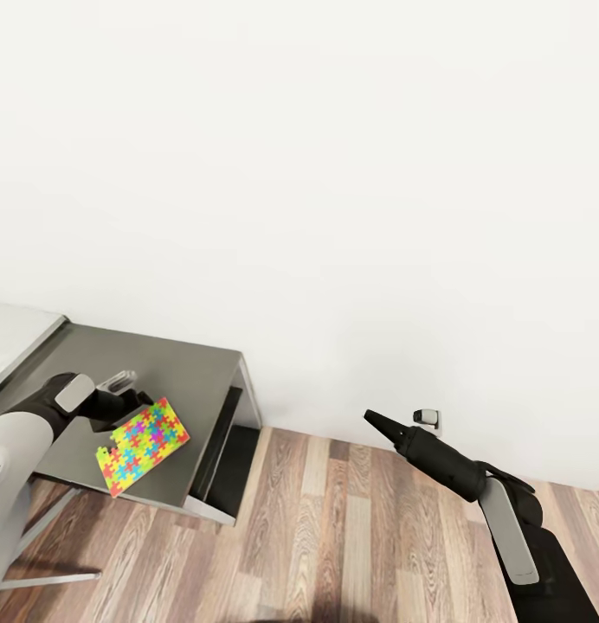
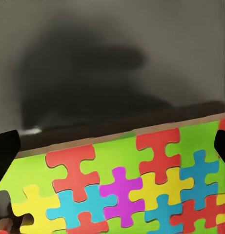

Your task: Put all the toys in the child's room - the three board games (two on the bed and one on the table), the two jigsaw puzzles on the table, and the tennis ball on the table - inside the toy box on the table in the child's room.

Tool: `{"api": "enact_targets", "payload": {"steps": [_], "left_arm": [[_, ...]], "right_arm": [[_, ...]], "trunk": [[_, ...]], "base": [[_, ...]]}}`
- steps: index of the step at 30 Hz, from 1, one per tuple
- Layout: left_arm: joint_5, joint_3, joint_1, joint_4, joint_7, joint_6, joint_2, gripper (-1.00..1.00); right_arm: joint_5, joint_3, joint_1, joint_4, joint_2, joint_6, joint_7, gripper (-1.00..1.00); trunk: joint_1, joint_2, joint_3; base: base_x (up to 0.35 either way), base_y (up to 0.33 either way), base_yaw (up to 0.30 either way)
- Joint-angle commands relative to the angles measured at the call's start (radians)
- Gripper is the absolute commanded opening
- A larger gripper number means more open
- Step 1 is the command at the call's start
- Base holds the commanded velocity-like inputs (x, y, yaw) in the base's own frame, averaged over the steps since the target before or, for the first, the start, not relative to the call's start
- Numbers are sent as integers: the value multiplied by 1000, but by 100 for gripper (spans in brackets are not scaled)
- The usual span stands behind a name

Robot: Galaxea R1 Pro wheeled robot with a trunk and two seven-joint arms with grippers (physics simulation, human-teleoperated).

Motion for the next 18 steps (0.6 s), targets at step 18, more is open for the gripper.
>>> {"api": "enact_targets", "payload": {"steps": [18], "left_arm": [[21, -6, 1, 18, 5, 3, -12, 100]], "right_arm": [[-2, 1, -1, 0, 0, 5, 1, 100]], "trunk": [[1, -1, -1]], "base": [[-1, 0, -15]]}}
